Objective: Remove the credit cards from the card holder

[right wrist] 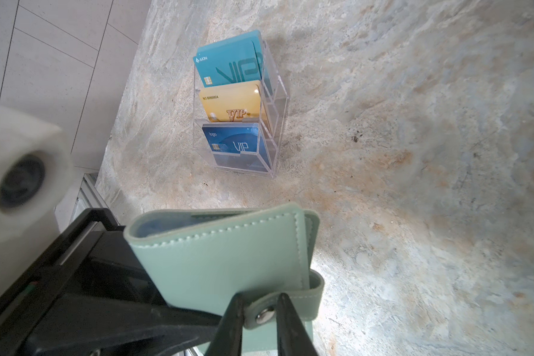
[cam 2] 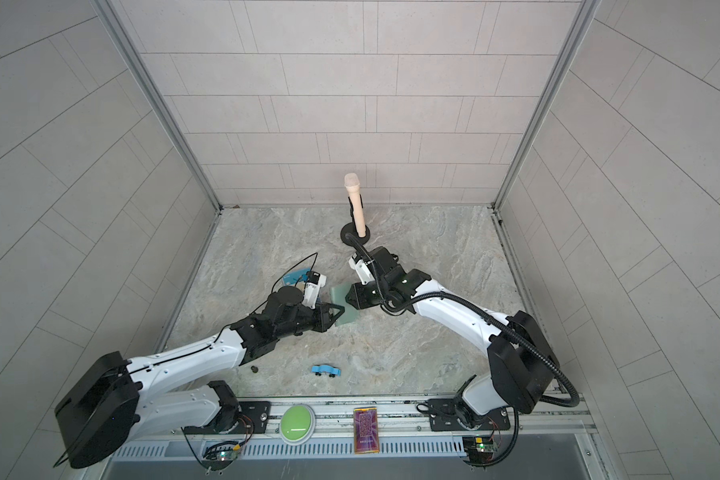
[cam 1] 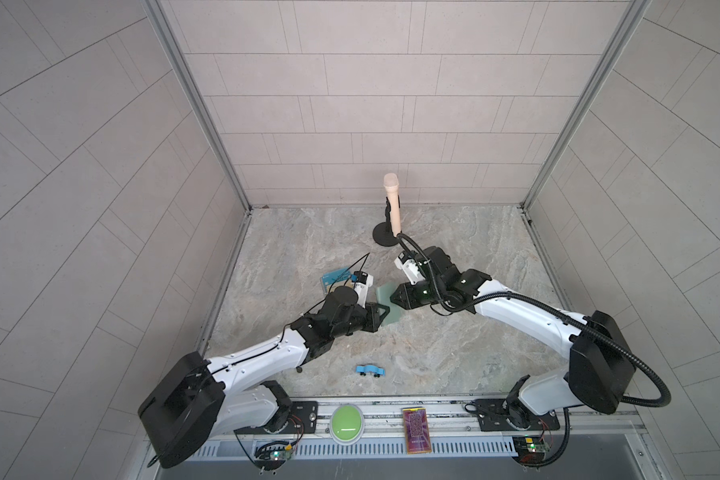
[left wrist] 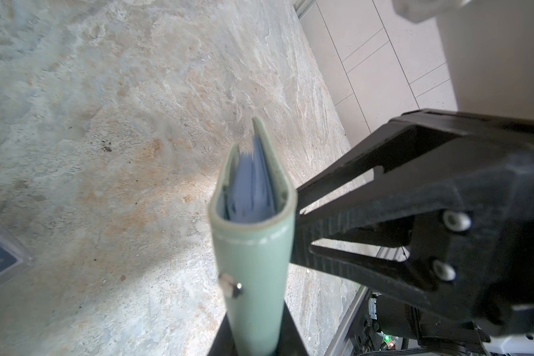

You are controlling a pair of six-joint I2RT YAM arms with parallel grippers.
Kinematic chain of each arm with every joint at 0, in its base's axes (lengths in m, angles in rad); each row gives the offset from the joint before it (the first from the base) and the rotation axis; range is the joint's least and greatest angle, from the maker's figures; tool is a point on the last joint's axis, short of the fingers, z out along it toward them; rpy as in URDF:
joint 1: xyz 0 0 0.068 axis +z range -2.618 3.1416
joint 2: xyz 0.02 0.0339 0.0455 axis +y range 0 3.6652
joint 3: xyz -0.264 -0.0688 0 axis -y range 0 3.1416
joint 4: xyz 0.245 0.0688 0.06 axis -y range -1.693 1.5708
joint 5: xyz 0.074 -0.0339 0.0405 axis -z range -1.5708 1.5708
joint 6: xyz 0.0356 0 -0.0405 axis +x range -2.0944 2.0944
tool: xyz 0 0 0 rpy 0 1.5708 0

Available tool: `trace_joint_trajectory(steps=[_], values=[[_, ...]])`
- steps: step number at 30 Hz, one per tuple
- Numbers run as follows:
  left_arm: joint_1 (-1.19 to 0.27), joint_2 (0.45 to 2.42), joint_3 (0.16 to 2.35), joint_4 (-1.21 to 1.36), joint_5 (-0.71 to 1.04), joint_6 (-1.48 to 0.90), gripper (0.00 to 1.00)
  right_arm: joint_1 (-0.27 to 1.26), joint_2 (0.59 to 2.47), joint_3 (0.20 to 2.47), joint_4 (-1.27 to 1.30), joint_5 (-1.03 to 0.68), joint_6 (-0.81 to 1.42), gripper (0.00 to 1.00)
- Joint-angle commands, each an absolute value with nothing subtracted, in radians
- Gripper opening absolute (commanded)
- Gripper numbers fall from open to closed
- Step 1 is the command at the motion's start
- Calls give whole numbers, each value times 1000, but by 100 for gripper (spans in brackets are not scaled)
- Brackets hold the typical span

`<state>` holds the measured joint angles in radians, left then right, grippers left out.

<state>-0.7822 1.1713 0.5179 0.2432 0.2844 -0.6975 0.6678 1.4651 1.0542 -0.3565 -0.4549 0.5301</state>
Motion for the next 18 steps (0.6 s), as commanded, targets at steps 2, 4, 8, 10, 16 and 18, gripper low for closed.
trace_joint_trajectory(steps=[2,4,8,10,16,18], values=[[-787,1128,520,285,265,-674,7,669,1465,1061,-419,-394,516,20],[-787,1120,515,283,258,-674,7,669,1463,1060,-419,-395,517,19],[-788,1115,503,284,245,-674,8,669,1464,1065,-423,-397,520,17],[-788,1115,502,287,243,-675,8,669,1462,1063,-425,-397,520,16],[-788,1108,494,285,222,-671,8,669,1458,1066,-428,-383,523,10],[-787,1106,489,288,215,-670,8,669,1457,1066,-427,-378,523,8]])
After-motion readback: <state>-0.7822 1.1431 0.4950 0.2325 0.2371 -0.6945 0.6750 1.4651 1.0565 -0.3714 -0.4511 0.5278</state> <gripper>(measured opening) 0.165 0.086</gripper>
